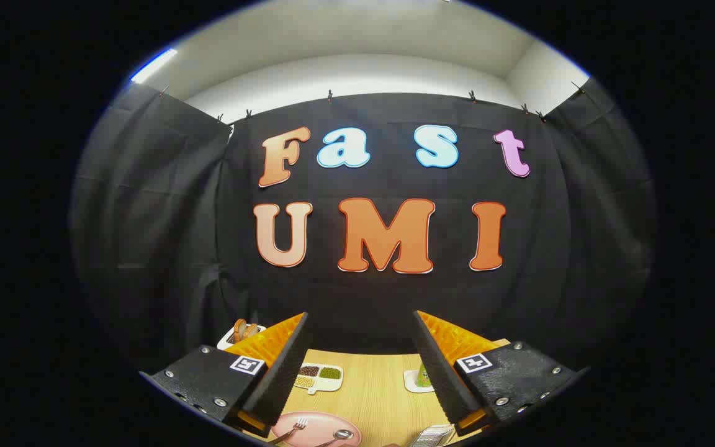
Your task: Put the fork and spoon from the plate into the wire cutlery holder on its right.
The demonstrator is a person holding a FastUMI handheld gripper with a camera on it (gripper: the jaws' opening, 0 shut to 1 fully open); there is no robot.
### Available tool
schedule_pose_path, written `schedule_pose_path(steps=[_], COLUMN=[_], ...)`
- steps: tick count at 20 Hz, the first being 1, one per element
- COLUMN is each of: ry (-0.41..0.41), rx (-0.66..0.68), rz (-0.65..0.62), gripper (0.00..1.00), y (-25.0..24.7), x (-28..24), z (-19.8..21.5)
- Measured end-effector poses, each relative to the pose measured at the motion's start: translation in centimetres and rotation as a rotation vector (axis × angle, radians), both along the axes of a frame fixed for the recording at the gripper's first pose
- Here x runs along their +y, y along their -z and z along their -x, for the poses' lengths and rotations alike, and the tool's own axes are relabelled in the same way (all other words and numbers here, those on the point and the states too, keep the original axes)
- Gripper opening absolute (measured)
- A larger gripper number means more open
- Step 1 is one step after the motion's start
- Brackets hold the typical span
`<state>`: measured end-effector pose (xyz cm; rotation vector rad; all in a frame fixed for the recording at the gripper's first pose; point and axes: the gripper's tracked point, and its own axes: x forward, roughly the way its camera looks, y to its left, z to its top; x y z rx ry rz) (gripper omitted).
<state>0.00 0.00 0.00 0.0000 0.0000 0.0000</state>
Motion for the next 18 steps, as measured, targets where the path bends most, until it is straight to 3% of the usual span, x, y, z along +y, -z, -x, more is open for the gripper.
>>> schedule_pose_path(steps=[18], ry=[0.021], rx=[0.0], rz=[-0.017], gripper=[0.96], y=[-0.4], x=[-1.2], z=[-1.6])
